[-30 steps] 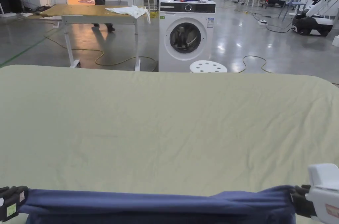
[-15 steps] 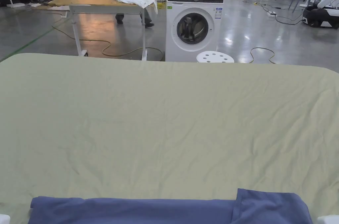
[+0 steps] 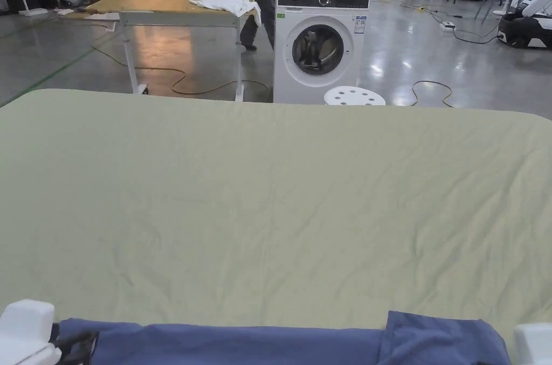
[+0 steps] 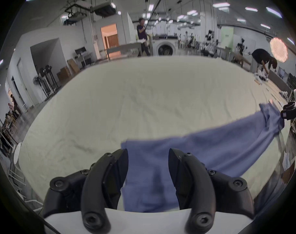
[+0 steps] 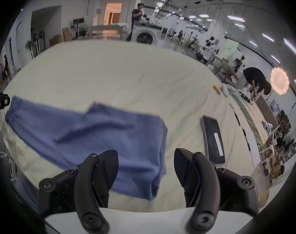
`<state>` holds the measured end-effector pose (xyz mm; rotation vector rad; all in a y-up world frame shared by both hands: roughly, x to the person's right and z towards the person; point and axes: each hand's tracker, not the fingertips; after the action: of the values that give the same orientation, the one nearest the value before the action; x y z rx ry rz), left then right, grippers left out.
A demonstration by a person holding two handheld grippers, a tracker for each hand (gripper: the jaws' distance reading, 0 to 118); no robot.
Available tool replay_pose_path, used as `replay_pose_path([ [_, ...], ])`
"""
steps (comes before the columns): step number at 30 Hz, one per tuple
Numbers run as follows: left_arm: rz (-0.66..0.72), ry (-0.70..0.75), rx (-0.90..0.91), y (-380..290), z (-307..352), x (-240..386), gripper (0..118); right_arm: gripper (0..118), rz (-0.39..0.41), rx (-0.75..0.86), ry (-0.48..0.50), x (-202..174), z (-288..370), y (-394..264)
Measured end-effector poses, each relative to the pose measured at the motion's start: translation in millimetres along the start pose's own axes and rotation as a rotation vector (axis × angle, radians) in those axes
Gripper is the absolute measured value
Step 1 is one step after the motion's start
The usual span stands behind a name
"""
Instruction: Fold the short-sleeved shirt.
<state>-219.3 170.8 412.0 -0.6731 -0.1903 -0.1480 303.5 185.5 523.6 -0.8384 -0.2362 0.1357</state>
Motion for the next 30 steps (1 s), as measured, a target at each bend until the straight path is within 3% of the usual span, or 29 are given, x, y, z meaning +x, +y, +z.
replay_pose_path([
  [4, 0.0, 0.029, 0.157, 24, -9, 18, 51, 73, -0.001, 0.144, -0.054, -24, 7, 30],
  [10, 0.04, 0.094, 0.381, 57, -6, 53, 51, 73, -0.156, 0.473, 0.003, -60, 8, 66],
  [16, 0.03, 0.186, 0.578, 68, 11, 82, 50, 69, -0.153, 0.716, -0.042, -94, 18, 85],
  [17, 0.015, 0.196, 0.595, 69, 13, 85, 50, 64, -0.169, 0.737, -0.03, -98, 20, 87],
  [19, 0.003, 0.194, 0.603, 72, 15, 89, 40, 40, -0.183, 0.763, -0.015, -103, 22, 92],
  [21, -0.003, 0.188, 0.615, 74, 19, 89, 19, 8, -0.18, 0.783, -0.018, -109, 22, 97],
  [24, -0.017, 0.208, 0.629, 78, 25, 88, 0, 4, -0.166, 0.814, -0.003, -114, 23, 100],
  [30, 0.029, 0.186, 0.563, 69, 37, 57, 0, 1, -0.149, 0.824, 0.031, -119, 22, 103],
])
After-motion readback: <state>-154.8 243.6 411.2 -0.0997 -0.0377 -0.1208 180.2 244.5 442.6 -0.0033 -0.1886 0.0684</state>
